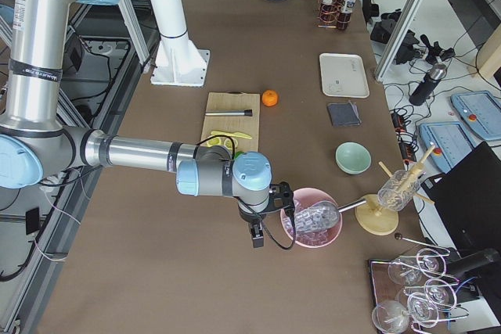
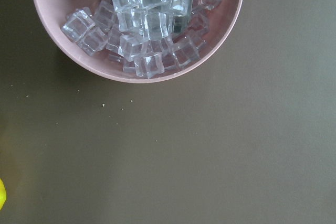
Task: Pick orange to plate
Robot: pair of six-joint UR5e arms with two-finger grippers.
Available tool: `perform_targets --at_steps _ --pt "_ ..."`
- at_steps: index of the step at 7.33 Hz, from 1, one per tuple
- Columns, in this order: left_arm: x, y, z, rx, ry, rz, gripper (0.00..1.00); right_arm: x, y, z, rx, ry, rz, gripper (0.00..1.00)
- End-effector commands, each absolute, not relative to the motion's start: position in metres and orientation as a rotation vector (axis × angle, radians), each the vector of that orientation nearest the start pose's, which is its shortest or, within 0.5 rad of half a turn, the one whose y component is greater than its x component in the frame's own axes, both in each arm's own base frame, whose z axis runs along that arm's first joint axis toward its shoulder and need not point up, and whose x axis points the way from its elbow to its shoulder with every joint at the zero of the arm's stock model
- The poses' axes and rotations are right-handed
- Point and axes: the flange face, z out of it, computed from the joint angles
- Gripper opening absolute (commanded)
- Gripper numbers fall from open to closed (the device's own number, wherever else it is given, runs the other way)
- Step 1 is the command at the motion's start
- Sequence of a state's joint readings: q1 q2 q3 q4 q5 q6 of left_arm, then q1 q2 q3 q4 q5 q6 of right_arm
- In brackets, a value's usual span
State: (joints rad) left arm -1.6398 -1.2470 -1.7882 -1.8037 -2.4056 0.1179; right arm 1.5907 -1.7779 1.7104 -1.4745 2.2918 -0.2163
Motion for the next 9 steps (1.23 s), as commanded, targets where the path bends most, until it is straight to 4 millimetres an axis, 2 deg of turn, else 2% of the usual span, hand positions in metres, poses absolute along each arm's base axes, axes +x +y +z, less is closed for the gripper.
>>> perform_targets --at_steps 1,7,9 --pt "-0.084 -0.357 0.658 0.209 0.819 0.106 0.97 0.076 -0.404 0.677 0.111 -0.714 -0.198 1.0" --pt "-0.084 -0.356 0.663 0.204 0.818 0.102 0.97 0.076 -0.399 0.681 0.107 -0.715 -0.2 1.0" --pt "-0.084 -0.358 0.675 0.186 0.814 0.095 0.97 0.076 -0.4 0.68 0.106 -0.715 -0.199 1.0"
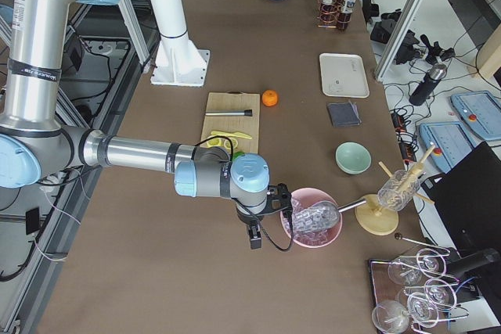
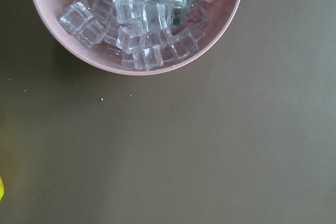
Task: Pick orange to plate
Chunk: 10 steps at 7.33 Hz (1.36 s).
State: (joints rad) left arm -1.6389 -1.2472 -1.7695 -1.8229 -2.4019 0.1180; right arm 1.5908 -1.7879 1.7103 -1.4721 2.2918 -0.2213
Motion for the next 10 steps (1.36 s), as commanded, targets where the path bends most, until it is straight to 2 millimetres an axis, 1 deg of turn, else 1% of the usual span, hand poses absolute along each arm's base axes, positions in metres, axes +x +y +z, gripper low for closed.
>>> perform_targets --at_steps 1,3,4,5,7,9,10 --pt "-0.084 -0.367 0.689 0.166 0.815 0.091 0.97 0.075 -0.4 0.68 0.107 -0.716 -0.2 1.0" --pt "-0.084 -0.393 0.708 0.156 0.817 0.09 0.97 0.075 -0.4 0.678 0.113 -0.722 -0.201 1.0" --pt "-0.082 -0.398 0.718 0.172 0.815 0.1 0.97 0.075 -0.4 0.678 0.114 -0.723 -0.201 1.0" --pt "-0.073 -0.408 0.724 0.168 0.819 0.08 0.97 0.075 -0.4 0.678 0.111 -0.728 -0.199 1.0" --pt "-0.05 -0.428 0.755 0.161 0.829 0.053 0.97 0.073 -0.4 0.678 0.111 -0.743 -0.199 1.0" --pt "-0.038 -0.437 0.768 0.139 0.834 0.05 0.97 0.071 -0.399 0.678 0.107 -0.775 -0.192 1.0" --pt "-0.036 -0.444 0.774 0.129 0.834 0.05 0.97 0.07 -0.399 0.677 0.109 -0.793 -0.192 1.0"
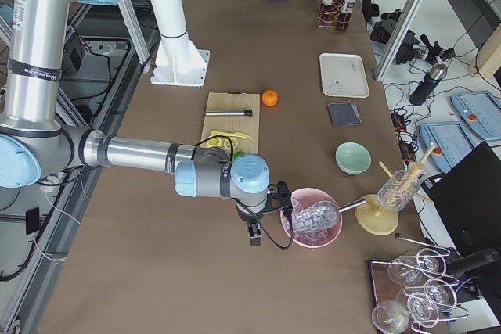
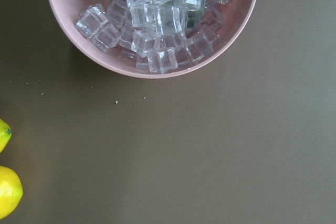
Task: Pick orange to plate
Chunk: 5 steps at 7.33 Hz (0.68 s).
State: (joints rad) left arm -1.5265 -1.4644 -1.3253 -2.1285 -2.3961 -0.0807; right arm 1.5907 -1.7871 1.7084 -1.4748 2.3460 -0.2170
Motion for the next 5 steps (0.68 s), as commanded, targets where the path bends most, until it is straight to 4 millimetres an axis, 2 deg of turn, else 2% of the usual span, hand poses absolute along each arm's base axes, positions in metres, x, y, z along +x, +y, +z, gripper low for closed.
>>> perform_targets --at_steps 1,2,3,5 --pt "-0.032 -0.452 0.778 0.126 0.837 0.038 0.97 0.07 -0.399 0.677 0.109 -0.796 -0.192 1.0" --pt "-0.008 -0.453 0.783 0.124 0.848 0.038 0.97 0.069 -0.399 0.676 0.11 -0.796 -0.194 1.0" --pt "0.005 -0.453 0.795 0.137 0.848 0.046 0.97 0.07 -0.399 0.676 0.111 -0.796 -0.192 1.0" --pt "0.005 -0.448 0.807 0.138 0.837 0.038 0.96 0.069 -0.4 0.676 0.115 -0.794 -0.197 1.0"
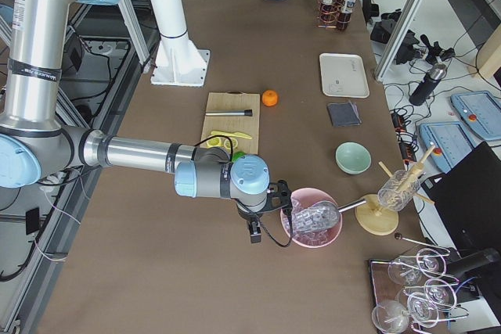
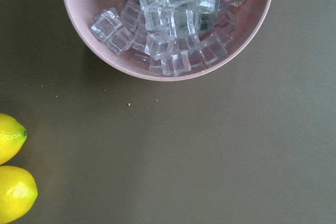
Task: Pick orange to plate
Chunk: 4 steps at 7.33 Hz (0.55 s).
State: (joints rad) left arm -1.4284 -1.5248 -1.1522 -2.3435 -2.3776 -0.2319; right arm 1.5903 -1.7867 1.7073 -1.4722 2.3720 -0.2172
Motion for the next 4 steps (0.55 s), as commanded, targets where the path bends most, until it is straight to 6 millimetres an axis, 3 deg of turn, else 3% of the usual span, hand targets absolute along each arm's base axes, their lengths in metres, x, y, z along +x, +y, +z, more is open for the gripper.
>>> perform_targets --at_steps 1,4 --pt "0.006 -0.448 0.808 0.138 0.837 0.039 0.95 0.069 -0.401 0.675 0.116 -0.794 -0.198 1.0" --pt "0.024 -0.447 0.809 0.114 0.845 0.068 0.92 0.069 -0.401 0.675 0.117 -0.794 -0.199 1.0"
